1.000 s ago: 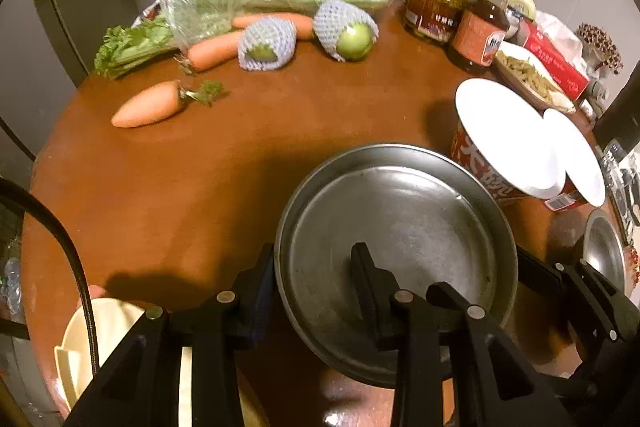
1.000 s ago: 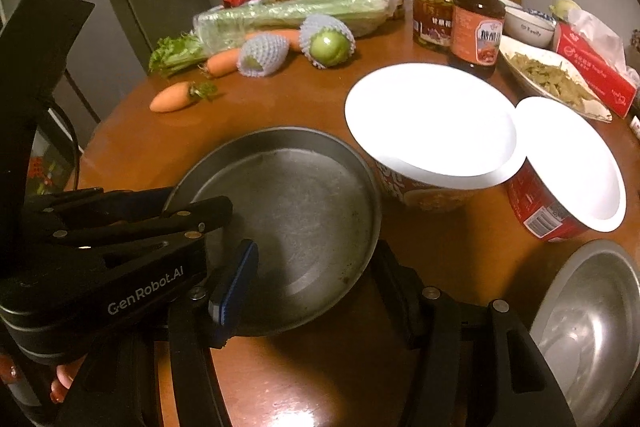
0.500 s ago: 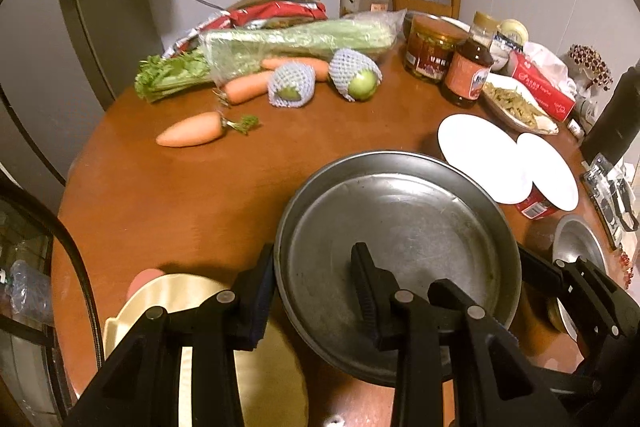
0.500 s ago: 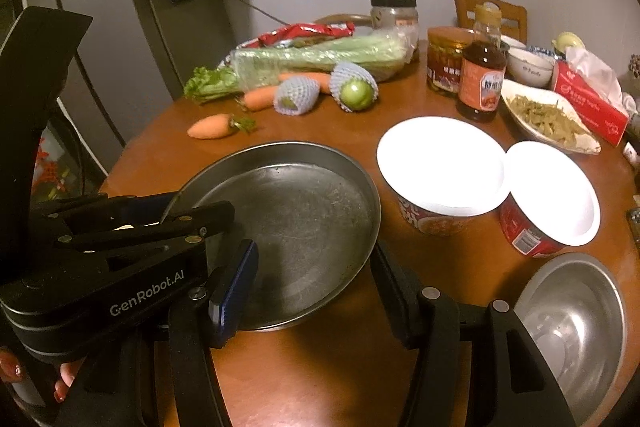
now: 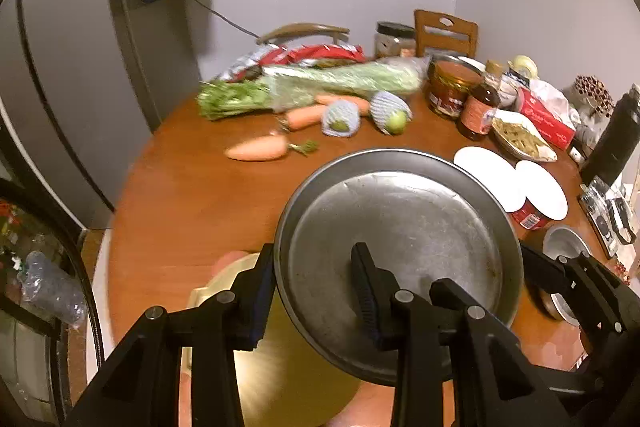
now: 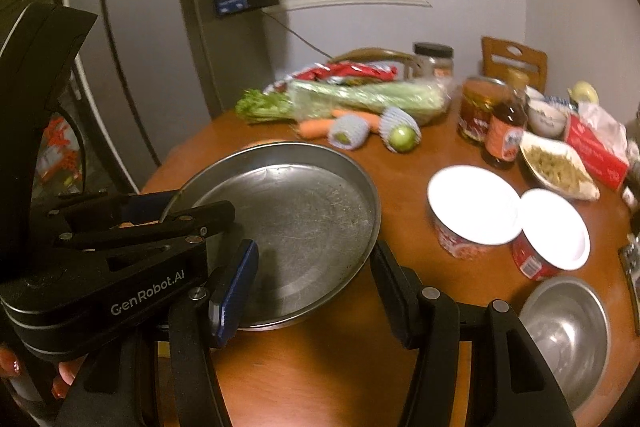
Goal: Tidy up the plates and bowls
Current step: 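Lift the grey tray with the left gripper and carry it over the stacked plates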
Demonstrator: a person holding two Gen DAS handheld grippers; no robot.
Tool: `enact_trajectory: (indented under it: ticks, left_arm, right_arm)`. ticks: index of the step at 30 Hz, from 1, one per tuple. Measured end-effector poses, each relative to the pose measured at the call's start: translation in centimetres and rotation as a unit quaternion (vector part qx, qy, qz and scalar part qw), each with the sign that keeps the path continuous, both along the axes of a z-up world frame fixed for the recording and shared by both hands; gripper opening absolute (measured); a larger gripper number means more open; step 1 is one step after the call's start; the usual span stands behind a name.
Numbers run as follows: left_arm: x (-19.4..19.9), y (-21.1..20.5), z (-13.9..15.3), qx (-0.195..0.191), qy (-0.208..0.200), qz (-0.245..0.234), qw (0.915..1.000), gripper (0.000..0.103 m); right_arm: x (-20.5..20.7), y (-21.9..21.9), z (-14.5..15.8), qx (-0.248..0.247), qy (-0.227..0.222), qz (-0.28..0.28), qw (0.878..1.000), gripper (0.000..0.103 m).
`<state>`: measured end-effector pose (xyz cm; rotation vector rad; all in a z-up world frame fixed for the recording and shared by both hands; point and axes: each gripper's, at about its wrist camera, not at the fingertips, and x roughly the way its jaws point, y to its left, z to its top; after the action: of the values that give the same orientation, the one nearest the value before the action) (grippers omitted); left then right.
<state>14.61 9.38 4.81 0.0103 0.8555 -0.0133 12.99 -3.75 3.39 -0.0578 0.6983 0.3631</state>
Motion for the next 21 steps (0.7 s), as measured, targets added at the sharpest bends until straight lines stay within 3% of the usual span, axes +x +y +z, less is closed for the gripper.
enact_trajectory:
  ticks: [8,21]
  left_arm:
    - [-2.7,3.1,2.0,0.007,-0.025,0.023,0.9994,0.037]
    - [-5.4,5.3,0.6,-0.003,-0.019,0.030,0.9994,0.037]
  right_arm:
    - [-1.8,3.2,2.1,-0.005,-0.032,0.036,0.999,0.061]
    - [-4.8,5.8,1.1,-0.021,-0.031,0.053,0.998,0.061]
